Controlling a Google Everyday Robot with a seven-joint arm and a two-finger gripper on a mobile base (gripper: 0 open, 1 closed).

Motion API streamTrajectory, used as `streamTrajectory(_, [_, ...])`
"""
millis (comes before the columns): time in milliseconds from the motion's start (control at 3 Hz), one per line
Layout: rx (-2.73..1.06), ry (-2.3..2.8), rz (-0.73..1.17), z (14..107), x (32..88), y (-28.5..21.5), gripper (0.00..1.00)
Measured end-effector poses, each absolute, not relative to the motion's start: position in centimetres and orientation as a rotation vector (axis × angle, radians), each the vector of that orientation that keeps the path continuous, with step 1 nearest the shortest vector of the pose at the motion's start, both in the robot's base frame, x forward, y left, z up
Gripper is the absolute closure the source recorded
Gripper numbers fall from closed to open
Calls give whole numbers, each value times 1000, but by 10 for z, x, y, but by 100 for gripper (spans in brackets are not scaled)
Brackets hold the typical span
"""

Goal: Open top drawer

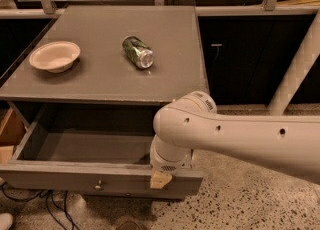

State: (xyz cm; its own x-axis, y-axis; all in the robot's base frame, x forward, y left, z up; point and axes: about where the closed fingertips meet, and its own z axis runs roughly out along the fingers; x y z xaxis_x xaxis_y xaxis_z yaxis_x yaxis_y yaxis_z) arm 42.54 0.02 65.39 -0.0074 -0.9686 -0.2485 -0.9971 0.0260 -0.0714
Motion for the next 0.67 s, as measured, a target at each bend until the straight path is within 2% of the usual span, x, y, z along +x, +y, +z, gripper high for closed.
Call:
streamTrajectory(333, [-2037,2072,182,654,425,0,0])
streamTrajectory(667, [-2037,2072,182,654,425,0,0])
